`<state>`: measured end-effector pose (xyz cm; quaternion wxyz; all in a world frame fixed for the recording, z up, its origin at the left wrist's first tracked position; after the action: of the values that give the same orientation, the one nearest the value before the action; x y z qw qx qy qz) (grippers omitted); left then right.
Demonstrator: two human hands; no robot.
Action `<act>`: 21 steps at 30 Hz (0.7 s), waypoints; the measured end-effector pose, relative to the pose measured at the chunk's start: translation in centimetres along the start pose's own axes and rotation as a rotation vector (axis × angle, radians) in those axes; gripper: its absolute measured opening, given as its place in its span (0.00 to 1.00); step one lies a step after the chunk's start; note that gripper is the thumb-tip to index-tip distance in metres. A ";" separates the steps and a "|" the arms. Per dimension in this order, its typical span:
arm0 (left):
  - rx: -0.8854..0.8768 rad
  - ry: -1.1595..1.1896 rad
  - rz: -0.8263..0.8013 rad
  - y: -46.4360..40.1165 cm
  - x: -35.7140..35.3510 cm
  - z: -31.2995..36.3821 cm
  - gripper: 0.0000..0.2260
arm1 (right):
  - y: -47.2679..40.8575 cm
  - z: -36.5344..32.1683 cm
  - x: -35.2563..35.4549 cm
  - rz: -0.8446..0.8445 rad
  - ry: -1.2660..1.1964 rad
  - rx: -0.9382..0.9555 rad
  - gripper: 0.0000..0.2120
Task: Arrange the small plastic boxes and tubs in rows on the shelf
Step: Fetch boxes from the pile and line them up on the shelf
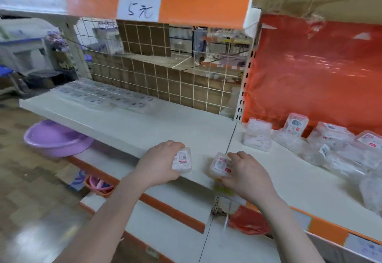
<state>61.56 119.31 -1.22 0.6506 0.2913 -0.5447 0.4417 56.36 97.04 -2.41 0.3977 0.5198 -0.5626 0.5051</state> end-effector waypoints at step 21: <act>0.061 -0.021 -0.048 -2.3 5.4 -22.9 0.29 | -14.1 -18.1 -5.6 0.010 -0.069 0.037 0.24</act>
<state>74.03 139.42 -1.22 0.6463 0.3285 -0.5305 0.4393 69.70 116.58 -2.52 0.3659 0.5415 -0.5692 0.4989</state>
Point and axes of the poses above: each hand's wrist, its own y-axis away from the middle knuckle, its own x-axis out of the back of the hand, z = x × y, the point moved 1 cm from there along -y, towards the middle knuckle
